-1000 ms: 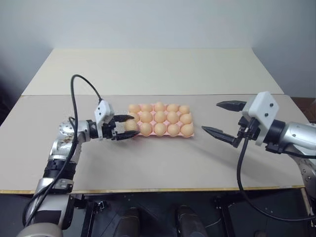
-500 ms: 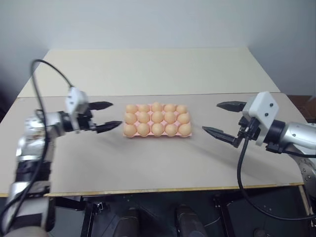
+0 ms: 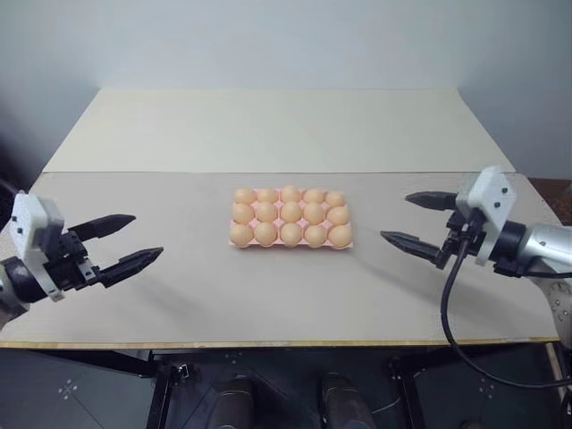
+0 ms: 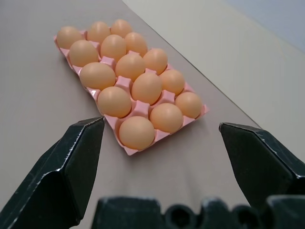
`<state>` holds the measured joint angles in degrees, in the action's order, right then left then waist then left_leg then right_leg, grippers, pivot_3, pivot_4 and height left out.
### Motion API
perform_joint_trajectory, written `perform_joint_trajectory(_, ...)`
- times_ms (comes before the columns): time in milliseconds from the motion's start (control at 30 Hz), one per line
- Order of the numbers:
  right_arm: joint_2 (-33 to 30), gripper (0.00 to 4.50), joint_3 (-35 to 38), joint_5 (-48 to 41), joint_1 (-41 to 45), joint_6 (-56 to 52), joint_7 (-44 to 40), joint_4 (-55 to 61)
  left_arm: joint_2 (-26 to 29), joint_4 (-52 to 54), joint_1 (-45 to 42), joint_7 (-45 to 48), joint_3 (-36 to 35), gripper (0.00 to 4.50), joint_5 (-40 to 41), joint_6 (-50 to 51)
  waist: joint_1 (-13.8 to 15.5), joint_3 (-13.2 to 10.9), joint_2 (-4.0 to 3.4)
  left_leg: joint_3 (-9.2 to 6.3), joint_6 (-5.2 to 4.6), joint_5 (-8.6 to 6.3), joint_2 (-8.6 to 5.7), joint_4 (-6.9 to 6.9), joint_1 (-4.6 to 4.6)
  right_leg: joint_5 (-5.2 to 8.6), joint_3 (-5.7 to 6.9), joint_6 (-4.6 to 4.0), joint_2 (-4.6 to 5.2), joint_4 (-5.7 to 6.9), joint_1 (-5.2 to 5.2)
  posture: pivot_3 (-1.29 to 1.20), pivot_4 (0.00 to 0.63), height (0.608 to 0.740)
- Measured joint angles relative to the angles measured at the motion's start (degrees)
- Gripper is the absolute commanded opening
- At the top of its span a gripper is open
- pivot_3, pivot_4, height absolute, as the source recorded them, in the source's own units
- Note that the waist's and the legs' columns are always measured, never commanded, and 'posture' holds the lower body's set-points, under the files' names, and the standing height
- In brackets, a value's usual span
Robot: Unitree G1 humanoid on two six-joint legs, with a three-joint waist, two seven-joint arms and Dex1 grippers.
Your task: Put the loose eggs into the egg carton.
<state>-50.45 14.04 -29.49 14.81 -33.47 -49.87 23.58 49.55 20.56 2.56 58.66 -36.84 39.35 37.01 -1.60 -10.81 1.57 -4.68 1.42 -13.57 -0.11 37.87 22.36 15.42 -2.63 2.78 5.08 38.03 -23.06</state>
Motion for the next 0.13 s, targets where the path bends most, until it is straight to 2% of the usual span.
perform_joint_trajectory(133,0.00,4.50,0.00,-0.01,0.00,0.00,0.23,0.07,0.08,1.04,0.17,-1.69,0.05,4.48,1.21,0.82,0.00,0.00,0.00,0.01,0.00,0.00,0.01,-0.01,0.00,0.00,-0.01,0.00,-0.01,-0.01,0.00,0.00,0.150,0.740)
